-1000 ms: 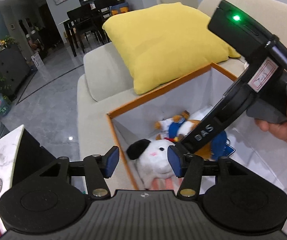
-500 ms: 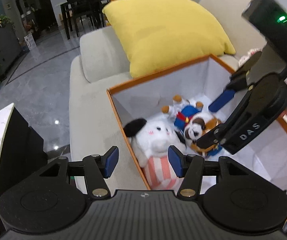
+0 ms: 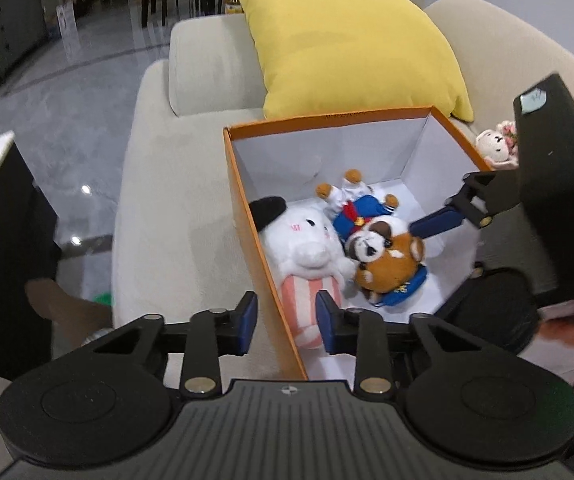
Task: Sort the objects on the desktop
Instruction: 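Open both tools to release the plushes into the box and withdraw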
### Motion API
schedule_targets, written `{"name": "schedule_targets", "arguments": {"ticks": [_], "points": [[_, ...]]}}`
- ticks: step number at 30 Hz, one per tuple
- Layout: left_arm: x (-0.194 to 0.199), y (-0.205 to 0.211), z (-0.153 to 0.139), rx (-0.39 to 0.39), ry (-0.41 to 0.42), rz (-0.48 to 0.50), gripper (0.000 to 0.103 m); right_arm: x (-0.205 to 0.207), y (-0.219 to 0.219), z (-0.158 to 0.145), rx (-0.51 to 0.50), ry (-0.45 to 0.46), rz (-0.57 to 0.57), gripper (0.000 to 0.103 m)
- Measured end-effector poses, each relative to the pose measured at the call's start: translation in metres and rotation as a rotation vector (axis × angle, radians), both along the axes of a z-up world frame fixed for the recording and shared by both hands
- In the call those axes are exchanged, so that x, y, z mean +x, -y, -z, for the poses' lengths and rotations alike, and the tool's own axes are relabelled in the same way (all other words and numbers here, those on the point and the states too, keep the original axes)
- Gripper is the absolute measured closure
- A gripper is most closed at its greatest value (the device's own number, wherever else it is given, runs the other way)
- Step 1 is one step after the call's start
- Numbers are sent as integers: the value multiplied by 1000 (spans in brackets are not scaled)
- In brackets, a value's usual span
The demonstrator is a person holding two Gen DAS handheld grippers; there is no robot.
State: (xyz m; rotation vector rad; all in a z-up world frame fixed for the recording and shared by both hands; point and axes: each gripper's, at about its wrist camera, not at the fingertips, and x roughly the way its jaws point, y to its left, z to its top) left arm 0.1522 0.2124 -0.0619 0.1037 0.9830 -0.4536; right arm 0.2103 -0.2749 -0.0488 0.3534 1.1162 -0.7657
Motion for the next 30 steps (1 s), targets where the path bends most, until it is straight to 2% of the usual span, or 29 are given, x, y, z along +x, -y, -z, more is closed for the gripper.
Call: {"name": "schedule_targets", "arguments": {"ticks": [6, 9, 11, 12, 13, 19, 23, 25, 29, 30], "points": [[-1, -3, 1, -32, -22, -3, 74, 3, 10, 6, -83, 20, 66, 1], [-2, -5, 1, -36, -21, -4, 76, -2, 18, 6, -93, 52, 100, 4], [-2, -5, 1, -38, -21, -3, 76, -4, 22, 5, -131, 53, 110, 13], [-3, -5, 0, -40, -20, -1, 76, -5, 25, 6, -161, 31, 115, 23], [-3, -6, 0, -40, -18, 2, 76, -6, 28, 8, -169, 16, 119, 27], [0, -7, 2, -50, -15, -3, 76, -18, 35, -13, -69, 102, 132, 16], [3, -9, 2, -67, -11, -10, 76, -24, 31, -25, -29, 55, 157, 16], [4, -9, 3, -67, -8, -9, 76, -28, 29, -24, -9, 45, 160, 25], [3, -9, 2, -61, -1, -14, 82, -32, 24, -11, 17, 34, 150, 34], [2, -9, 2, -60, -1, -15, 82, -31, 23, -8, 27, 39, 149, 45]]}}
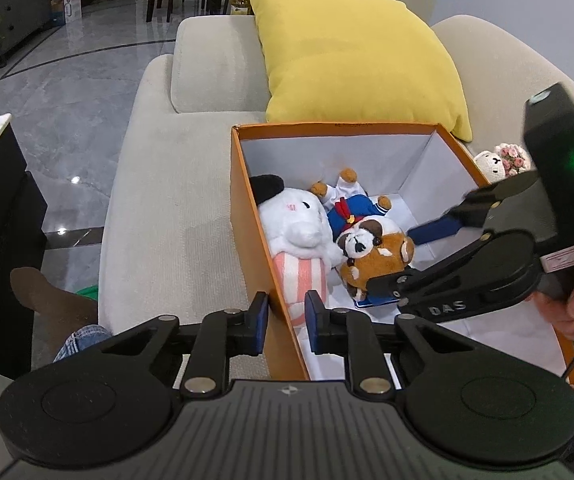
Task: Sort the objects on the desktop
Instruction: 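Open both tools to release the plushes into the box and withdraw, then grasp the crocheted sheep with the left tool while the right tool reaches the pink bag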
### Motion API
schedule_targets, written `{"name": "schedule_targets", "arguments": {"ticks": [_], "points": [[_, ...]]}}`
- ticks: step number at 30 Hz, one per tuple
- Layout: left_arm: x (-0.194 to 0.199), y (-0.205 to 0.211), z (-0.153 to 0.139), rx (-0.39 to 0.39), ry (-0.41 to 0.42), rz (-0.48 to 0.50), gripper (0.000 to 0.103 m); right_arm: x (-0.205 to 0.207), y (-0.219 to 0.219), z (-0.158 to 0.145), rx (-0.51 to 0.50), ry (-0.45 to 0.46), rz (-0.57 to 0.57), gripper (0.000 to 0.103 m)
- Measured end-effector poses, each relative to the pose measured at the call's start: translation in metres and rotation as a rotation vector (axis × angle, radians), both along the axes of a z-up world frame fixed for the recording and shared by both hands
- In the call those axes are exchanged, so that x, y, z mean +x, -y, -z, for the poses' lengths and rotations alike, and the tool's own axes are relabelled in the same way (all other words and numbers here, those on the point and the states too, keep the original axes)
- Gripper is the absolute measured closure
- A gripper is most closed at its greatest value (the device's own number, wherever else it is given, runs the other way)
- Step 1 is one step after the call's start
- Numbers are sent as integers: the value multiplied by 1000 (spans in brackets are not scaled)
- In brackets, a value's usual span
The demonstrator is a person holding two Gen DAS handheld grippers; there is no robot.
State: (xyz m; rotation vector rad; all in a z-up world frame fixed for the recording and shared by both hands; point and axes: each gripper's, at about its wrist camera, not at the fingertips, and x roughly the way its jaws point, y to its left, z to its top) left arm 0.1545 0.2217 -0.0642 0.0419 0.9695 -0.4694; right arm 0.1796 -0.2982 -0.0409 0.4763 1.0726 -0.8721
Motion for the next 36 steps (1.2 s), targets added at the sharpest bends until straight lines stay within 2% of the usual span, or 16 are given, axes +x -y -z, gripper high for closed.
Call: {"name": "schedule_targets", "arguments": {"ticks": [4, 11, 18, 21, 24, 28, 32, 36], "points": [[-1, 2, 0, 8, 8, -2, 84, 0, 3, 5, 8, 41, 5, 51], [-2, 3, -1, 20, 15, -7, 84, 4, 6, 5, -10, 46, 0, 52], [-9, 4, -11, 65, 65, -42, 84, -3, -7, -6, -44, 32, -18, 39], [-14, 7, -25, 95, 108, -65, 84, -13, -20, -26, -80, 84, -34, 39], [-21, 16, -42, 130, 172, -79, 84, -34, -35, -50, -121, 167, -32, 39], [-26, 35, -60, 115, 208, -47, 84, -71, -56, -76, -195, 228, -41, 37], [-32, 71, -68, 126, 245, 29, 81, -116, -62, -89, -239, 190, 24, 36], [-28, 114, -70, 114, 222, 122, 81, -164, -57, -89, -231, 92, 131, 37]]}}
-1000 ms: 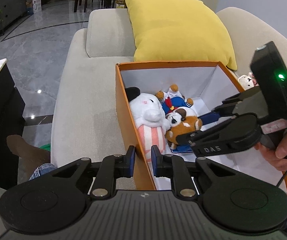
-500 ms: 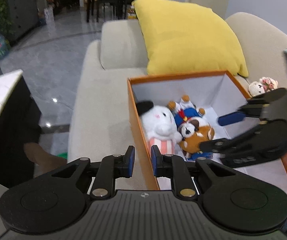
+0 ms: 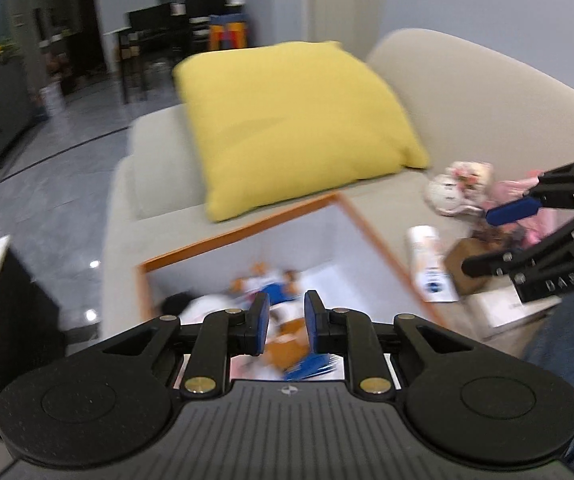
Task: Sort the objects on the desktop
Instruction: 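Grasp the crocheted sheep with the left tool while the right tool reaches the pink bag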
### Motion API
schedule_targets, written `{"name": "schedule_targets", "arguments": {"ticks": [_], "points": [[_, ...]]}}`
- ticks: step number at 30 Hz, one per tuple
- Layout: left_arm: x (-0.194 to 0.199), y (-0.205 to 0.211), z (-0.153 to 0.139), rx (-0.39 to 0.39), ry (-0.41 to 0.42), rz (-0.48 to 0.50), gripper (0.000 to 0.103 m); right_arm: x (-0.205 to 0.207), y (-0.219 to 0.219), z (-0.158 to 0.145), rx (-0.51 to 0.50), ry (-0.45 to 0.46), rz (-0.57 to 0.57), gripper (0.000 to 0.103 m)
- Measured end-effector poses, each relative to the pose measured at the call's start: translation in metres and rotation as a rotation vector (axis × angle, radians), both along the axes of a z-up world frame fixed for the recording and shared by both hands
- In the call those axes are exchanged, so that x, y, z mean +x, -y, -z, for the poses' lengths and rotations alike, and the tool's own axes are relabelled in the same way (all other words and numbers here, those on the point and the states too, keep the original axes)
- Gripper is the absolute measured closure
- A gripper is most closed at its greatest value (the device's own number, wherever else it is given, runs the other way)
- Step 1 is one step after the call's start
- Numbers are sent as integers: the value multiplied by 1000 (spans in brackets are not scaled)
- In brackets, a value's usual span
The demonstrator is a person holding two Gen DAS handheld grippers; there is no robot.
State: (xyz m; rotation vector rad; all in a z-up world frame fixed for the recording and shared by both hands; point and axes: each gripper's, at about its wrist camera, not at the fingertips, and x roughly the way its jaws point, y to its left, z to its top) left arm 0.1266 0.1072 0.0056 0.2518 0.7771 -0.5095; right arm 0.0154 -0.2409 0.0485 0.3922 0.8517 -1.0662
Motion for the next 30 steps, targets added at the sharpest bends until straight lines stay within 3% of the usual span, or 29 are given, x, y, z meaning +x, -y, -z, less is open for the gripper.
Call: {"name": "schedule_targets", "arguments": {"ticks": [7, 14, 22, 27, 30], "points": [[15, 78, 0, -8, -38, 96, 81, -83, 24, 3, 62, -77, 173, 46], [25, 158, 3, 31, 12, 253, 81, -142, 50, 10, 100, -128, 247, 53], [57, 232, 26, 85, -3, 417, 76, -177, 89, 9, 176, -95, 210, 59], [81, 269, 55, 142, -2, 496, 73, -178, 125, 15, 177, -145, 183, 59], [96, 286, 71, 159, -10, 549, 63, -183, 147, 29, 214, -142, 168, 59]]}}
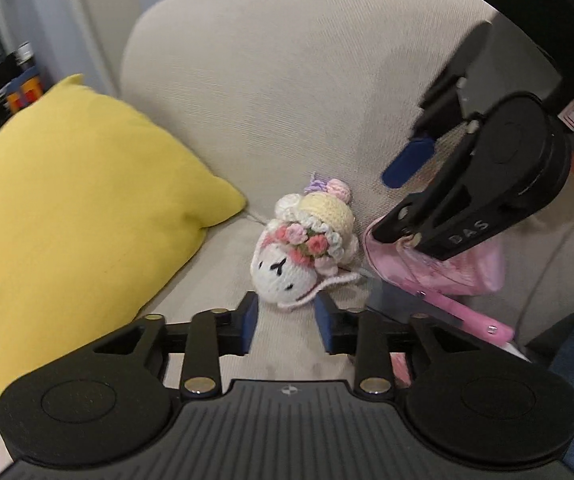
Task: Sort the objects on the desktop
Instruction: 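Grasp the crocheted sheep with the left tool while the right tool reaches the pink bag, then lift the crocheted sheep with the left tool while the right tool grasps the pink bag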
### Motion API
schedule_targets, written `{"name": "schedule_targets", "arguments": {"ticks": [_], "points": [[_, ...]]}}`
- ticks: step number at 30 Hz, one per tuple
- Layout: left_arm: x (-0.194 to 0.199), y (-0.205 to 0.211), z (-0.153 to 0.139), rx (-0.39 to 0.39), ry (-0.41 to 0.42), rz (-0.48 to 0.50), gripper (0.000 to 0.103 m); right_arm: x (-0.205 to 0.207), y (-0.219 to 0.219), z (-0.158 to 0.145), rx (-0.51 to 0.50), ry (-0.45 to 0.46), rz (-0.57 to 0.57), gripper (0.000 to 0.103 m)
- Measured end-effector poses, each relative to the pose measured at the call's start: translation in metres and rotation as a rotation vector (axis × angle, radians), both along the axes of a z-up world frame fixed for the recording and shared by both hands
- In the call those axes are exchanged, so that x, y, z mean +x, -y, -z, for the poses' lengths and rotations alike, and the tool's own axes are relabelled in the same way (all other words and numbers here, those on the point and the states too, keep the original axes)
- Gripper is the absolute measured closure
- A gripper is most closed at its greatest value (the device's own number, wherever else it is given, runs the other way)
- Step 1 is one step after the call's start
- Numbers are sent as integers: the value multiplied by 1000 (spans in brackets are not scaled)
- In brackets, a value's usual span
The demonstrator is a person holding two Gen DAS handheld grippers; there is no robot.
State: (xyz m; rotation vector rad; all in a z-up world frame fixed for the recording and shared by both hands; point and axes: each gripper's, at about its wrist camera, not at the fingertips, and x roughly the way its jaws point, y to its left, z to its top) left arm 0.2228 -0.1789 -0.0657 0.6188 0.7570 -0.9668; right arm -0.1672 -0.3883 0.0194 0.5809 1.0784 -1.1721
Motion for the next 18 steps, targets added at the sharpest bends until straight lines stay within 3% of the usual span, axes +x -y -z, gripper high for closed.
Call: {"name": "schedule_targets", "arguments": {"ticks": [2, 9, 18], "points": [[11, 10, 11, 14, -6, 37, 50, 0, 12, 11, 20, -9, -18, 59], [40, 35, 43, 78, 2, 161, 47, 8, 36, 35, 59, -52, -108, 60], [48, 63, 72, 140, 15, 301, 43, 7, 38, 41, 56, -69, -150, 61]]}}
